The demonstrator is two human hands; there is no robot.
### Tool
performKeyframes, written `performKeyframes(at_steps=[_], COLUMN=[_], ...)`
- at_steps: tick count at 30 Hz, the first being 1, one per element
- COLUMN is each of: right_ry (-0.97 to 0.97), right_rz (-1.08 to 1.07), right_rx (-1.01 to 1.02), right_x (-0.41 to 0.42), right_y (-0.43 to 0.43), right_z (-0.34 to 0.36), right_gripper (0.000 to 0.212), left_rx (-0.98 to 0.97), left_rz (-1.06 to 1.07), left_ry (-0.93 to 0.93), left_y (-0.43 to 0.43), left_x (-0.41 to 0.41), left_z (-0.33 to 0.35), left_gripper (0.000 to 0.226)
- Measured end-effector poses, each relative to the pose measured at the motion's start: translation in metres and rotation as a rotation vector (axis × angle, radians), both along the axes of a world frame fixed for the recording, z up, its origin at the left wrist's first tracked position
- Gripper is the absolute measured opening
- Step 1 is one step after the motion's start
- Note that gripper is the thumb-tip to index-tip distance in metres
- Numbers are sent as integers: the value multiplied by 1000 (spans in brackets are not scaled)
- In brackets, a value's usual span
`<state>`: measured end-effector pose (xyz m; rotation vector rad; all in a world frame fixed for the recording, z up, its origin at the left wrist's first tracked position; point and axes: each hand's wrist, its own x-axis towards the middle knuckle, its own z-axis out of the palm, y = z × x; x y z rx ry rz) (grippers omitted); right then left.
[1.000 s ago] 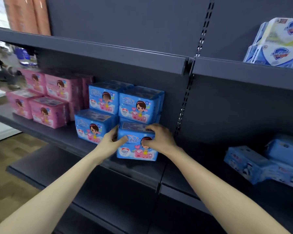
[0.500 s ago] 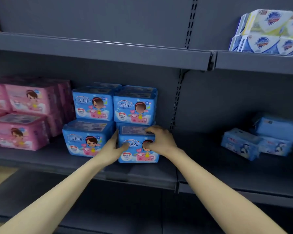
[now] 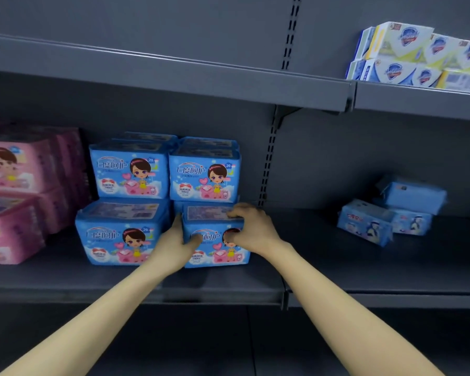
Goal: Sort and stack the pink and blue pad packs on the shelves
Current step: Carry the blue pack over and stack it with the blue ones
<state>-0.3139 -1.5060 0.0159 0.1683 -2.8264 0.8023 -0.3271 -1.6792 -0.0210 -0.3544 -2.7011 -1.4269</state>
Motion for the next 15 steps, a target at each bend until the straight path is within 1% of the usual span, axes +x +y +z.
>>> performKeyframes(at_steps=[4,10,15], right_ry=[4,12,18], right_rz=[-13,-31,-36], right_rx=[-4,-3,16], right_x=[2,4,3], right_y=[1,-2,-3], right_z=[-1,-2,-2], right_gripper=[51,52,51], left_rx=[-6,-23,-90], left_rz=[21,53,79], left_ry=[37,58,62], left_y=[0,-2,-8], left_x=[0,2,2], left_z=[4,6,15], left_gripper=[50,48,39])
